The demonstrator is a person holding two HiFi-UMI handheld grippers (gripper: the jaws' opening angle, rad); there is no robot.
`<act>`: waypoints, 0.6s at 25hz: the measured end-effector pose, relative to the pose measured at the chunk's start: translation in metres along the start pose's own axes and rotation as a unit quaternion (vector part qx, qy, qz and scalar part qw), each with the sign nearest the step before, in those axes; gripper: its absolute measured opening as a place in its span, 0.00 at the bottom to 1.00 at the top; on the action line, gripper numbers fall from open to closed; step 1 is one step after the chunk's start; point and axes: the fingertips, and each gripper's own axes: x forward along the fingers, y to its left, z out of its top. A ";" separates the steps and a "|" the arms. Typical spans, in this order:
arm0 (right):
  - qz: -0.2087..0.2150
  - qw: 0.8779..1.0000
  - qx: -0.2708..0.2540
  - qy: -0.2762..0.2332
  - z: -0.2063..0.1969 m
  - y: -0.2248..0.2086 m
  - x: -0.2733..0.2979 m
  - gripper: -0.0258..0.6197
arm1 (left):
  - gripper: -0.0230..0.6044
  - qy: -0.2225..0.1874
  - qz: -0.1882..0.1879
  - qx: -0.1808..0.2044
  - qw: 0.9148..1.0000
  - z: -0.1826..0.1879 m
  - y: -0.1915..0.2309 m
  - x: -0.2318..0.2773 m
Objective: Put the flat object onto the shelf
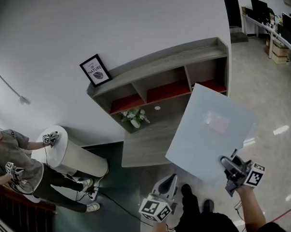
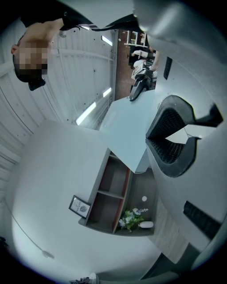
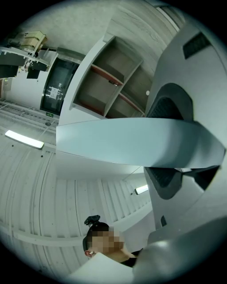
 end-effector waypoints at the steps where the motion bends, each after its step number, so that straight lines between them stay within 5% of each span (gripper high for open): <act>1: 0.001 1.000 -0.003 0.001 0.003 0.000 0.005 0.48 | 0.06 -0.002 -0.001 0.001 1.000 0.003 0.004 0.003; 8: 0.017 0.999 -0.048 0.005 0.015 0.000 0.015 0.48 | 0.06 -0.030 -0.009 0.019 0.999 0.007 0.012 0.014; 15: 0.007 0.996 -0.090 0.029 0.055 -0.009 0.173 0.48 | 0.06 -0.046 -0.032 -0.003 0.998 0.087 0.135 0.067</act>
